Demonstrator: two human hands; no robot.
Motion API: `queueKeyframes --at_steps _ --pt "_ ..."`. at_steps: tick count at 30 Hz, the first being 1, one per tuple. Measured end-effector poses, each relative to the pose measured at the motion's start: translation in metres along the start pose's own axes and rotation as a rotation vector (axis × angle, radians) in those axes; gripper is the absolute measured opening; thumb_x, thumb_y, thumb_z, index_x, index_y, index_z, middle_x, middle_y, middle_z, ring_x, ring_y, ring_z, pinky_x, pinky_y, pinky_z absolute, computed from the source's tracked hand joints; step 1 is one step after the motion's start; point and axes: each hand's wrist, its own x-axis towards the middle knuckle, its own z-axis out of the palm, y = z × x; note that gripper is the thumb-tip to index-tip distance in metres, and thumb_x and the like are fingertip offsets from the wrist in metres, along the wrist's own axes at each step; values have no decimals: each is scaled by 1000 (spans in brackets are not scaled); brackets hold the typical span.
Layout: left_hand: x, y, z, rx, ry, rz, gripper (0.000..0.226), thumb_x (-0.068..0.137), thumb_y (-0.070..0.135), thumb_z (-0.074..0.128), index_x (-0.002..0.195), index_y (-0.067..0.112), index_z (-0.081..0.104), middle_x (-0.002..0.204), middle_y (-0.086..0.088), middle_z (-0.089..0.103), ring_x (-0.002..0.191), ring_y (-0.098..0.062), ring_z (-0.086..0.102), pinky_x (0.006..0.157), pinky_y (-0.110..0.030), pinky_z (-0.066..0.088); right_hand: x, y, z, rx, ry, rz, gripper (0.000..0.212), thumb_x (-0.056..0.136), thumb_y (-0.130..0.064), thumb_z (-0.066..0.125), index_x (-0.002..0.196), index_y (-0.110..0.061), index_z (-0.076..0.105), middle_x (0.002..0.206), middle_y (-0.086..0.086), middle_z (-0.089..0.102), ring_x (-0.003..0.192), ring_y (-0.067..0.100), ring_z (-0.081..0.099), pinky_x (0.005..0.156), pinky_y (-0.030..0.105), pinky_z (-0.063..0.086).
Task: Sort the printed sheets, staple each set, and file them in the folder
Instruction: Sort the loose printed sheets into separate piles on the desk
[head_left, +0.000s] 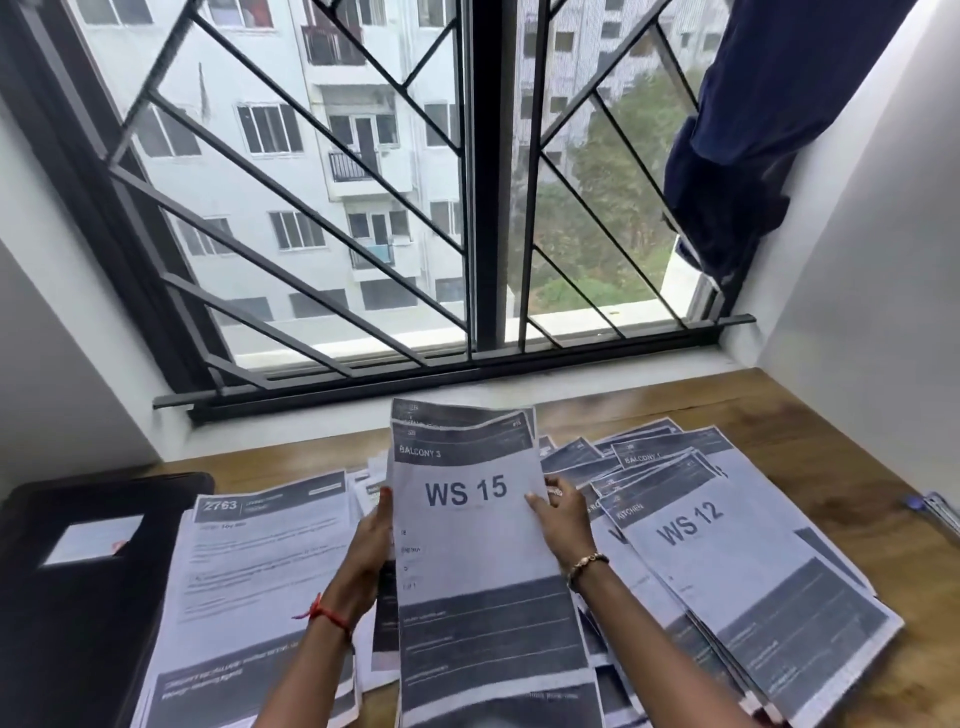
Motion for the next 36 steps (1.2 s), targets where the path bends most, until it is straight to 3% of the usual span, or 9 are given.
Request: queueKeyframes --at_steps 3,5,7,9,13,18,24,29,36 --pt "5 -10 10 12 -67 -41 83 63 83 39 114 22 62 105 -10 71 93 -29 69 73 -41 58 1 3 -9 -44 126 -8 25 85 -1 60 108 -6 51 100 10 60 82 19 56 65 23 46" --pt "6 -13 21 50 -34 -31 54 75 56 62 110 15 64 106 -12 70 89 -25 69 74 -39 57 3 6 -22 -82 148 -8 26 85 -1 60 110 -2 53 99 7 56 85 16 52 70 22 43" --pt "10 -19 32 70 19 -11 45 61 17 80 101 4 64 93 -12 72 71 -17 70 60 -28 57 8 10 -37 -142 124 -35 18 85 -2 62 102 2 60 94 9 61 85 17 54 73 24 42" --pt "14 -26 46 75 46 -3 37 64 3 74 99 -3 63 74 -4 72 59 -13 68 51 -22 54 13 16 -55 -170 75 -41 7 86 -6 62 87 0 65 79 8 63 73 17 54 65 23 41" --pt "21 -36 76 104 131 29 10 88 -2 56 89 3 64 66 2 68 59 -16 61 48 -18 50 21 28 -95 -222 12 52 34 91 -28 55 62 -12 47 51 1 38 50 13 36 49 22 29" --pt "25 -48 97 149 98 60 20 76 15 65 96 12 64 88 -8 69 77 -28 64 66 -32 52 36 59 -163 -562 94 79 13 80 -11 66 87 0 67 94 19 67 90 27 62 74 26 46" --pt "24 -57 112 122 58 -18 52 59 -1 74 108 6 60 103 -13 68 93 -30 64 80 -37 53 40 68 -224 -947 33 227 45 80 -33 68 122 -25 57 145 10 31 133 33 29 108 44 28" --pt "22 -55 115 52 71 -37 46 63 -11 71 106 2 57 96 -13 66 79 -21 63 57 -16 53 31 74 -221 -1115 25 235 54 82 -53 58 133 -37 47 141 6 37 130 30 32 108 44 23" --pt "34 -44 93 -75 204 -81 36 75 -15 60 108 -2 55 104 -22 62 78 -29 61 64 -31 51 29 65 -196 -1136 -3 115 53 84 -53 55 132 -33 48 135 4 44 128 26 38 106 46 26"
